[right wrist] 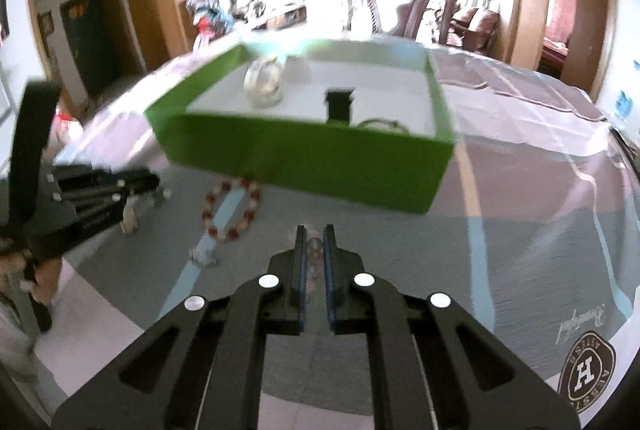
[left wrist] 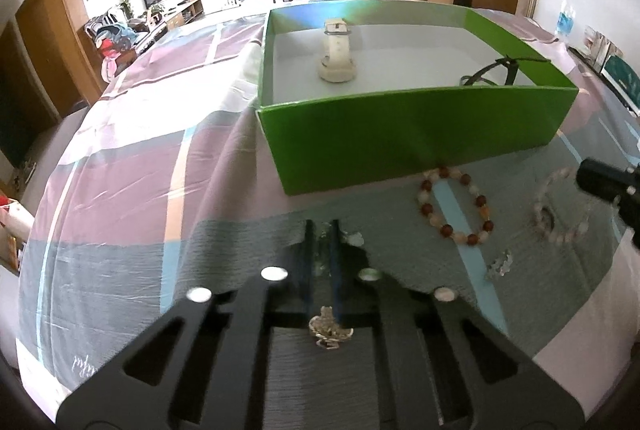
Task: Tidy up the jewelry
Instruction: 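Grasp the pink bead bracelet with the right tool while the left tool grasps the green jade pendant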
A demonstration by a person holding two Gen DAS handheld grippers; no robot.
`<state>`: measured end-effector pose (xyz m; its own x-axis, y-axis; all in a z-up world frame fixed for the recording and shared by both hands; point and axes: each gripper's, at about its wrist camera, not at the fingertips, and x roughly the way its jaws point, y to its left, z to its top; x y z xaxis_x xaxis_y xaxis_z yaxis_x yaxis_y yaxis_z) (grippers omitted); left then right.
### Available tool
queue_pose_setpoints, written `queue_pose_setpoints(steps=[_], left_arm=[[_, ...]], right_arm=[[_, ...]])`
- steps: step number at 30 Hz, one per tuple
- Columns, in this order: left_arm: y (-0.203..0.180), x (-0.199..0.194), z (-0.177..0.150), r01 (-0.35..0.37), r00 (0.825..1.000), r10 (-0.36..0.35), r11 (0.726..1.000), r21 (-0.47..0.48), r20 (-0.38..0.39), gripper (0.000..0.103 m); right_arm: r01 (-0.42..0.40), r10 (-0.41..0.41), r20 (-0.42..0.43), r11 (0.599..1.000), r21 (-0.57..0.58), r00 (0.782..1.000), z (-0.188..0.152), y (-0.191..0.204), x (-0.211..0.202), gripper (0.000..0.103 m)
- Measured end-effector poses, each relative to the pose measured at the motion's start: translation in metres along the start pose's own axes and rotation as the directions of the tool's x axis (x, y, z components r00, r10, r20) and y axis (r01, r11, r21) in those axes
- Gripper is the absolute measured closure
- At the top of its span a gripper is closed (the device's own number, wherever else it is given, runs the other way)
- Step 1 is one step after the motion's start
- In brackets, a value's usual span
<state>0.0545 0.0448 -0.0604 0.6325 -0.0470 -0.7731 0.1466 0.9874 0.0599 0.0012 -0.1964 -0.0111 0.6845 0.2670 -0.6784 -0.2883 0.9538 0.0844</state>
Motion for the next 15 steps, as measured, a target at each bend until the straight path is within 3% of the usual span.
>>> queue_pose_setpoints(steps=[9, 15], left_arm=[[0.002, -0.005, 0.0, 0.017, 1.0, -0.017, 1.0, -0.006, 0.021, 0.097], [0.001, -0.003, -0.002, 0.023, 1.0, -0.023, 1.0, -0.001, 0.015, 0.097]], right_arm=[[-0.001, -0.005, 0.081, 0.998, 0.066, 0.997, 0.006, -0.019, -0.02, 0.098], [0.024, -0.023, -0.024, 0.998, 0.053, 0.999, 0.003, -0.023, -0.003, 0.095]])
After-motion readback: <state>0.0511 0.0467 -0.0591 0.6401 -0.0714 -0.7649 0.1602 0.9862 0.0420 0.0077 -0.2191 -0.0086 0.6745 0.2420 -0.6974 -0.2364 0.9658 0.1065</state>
